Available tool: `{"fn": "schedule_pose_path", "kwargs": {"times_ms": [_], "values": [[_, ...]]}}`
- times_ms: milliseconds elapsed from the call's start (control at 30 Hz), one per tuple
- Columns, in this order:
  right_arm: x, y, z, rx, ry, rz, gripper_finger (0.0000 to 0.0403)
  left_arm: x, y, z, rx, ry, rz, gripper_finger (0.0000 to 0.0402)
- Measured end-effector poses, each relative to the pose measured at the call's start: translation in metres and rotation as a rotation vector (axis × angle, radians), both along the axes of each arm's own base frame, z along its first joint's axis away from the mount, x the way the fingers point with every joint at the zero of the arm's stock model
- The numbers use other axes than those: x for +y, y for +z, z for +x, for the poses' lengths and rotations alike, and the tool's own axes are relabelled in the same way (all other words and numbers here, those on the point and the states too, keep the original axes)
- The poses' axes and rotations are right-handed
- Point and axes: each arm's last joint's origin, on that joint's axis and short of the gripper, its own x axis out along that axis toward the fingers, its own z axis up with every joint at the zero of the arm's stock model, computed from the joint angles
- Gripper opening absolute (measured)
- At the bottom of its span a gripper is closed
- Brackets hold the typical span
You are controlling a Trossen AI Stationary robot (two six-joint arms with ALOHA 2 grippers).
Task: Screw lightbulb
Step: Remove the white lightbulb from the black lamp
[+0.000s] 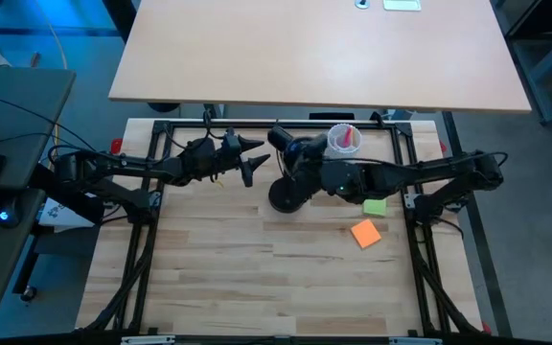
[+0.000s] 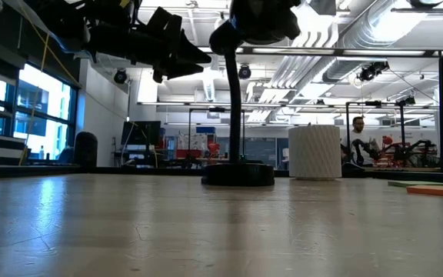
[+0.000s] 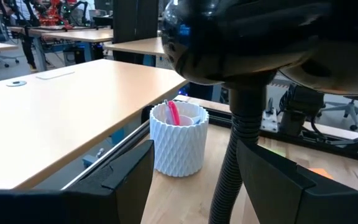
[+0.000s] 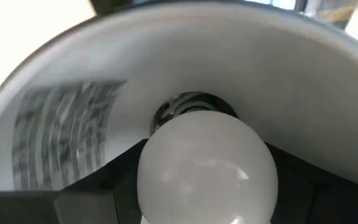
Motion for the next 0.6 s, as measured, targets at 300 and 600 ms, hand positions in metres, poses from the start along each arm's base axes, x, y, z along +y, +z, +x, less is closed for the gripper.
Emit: {"fn": "schedule_pose_path", "kwargs": {"times_ms": [300, 600], "values": [[0.017, 0.0, -0.002, 0.135, 0.061, -0.153, 0.0241, 0.0, 0.0, 0.0, 0.002, 0.0, -0.001, 0.0224], [0.035, 0.003, 0.0, -0.189, 0.136, 0.235, 0.0242, 0.0, 0.0, -0.001, 0.016, 0.0, 0.015, 0.0224]]}}
